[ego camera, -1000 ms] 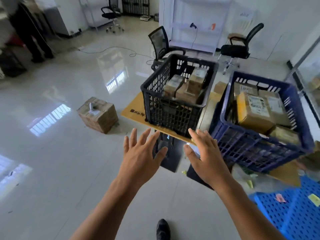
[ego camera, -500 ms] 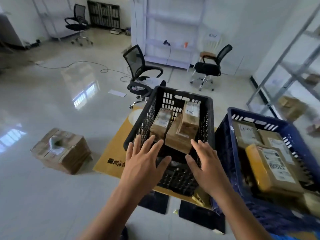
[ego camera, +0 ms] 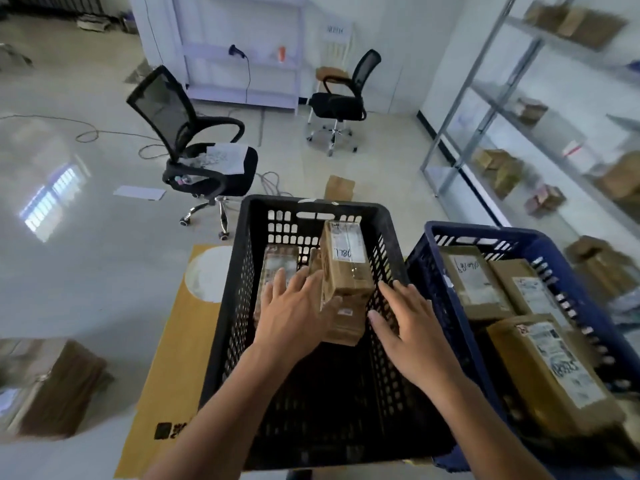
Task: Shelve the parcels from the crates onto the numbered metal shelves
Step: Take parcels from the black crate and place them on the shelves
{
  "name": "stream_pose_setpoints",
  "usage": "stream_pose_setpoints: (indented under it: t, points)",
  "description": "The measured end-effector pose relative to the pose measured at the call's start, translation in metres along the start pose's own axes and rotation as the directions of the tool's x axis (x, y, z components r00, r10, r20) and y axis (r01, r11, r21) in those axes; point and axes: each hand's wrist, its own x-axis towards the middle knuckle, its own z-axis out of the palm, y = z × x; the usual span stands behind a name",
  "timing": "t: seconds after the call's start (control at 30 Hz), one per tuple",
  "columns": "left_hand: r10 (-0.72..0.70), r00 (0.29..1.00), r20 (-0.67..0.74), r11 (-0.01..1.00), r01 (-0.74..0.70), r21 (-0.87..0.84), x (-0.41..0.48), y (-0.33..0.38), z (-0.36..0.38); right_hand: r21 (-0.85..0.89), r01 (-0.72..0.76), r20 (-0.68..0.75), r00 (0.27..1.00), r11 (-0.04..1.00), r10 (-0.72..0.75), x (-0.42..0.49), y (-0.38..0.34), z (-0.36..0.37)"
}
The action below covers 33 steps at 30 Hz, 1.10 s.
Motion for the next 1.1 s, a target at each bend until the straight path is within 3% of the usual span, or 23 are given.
stream_pose_setpoints:
  t: [0.23,0.4,0.67,0.83,0.97,1.1]
  points:
    - [-0.119,0.986,0.119,0.979,0.136,-0.149,0.089,0.005,0.042,-0.068,-0.021,0.068,0.997,0.997,0.026,0.08,0.022,0.01]
    - [-0.221,0.96,0.17,0.897,0.269,-0.352,0.123,0.007,0.071,-0.14,-0.028,-0.002,1.0,0.99,0.028,0.101,0.025,0.025]
    - [-0.206,0.952,0.227,0.731,0.304,-0.611,0.117,-0.012,0.089,-0.337,-0.064,0.063,0.994,0.939,0.09,0.106,0.018,0.03]
    - [-0.134,0.962,0.239,0.715,0.261,-0.648,0.105,-0.014,0.085,-0.381,-0.056,0.073,0.993,0.923,0.091,0.107,0.012,0.029]
    - [-0.134,0.96,0.246,0.618,0.275,-0.736,0.095,-0.011,0.078,-0.363,-0.03,0.067,0.996,0.931,0.058,0.101,0.008,0.023]
    - [-0.119,0.965,0.234,0.395,0.263,-0.88,0.071,-0.01,0.061,-0.183,-0.034,0.019,0.999,0.983,0.038,0.079,-0.013,0.02]
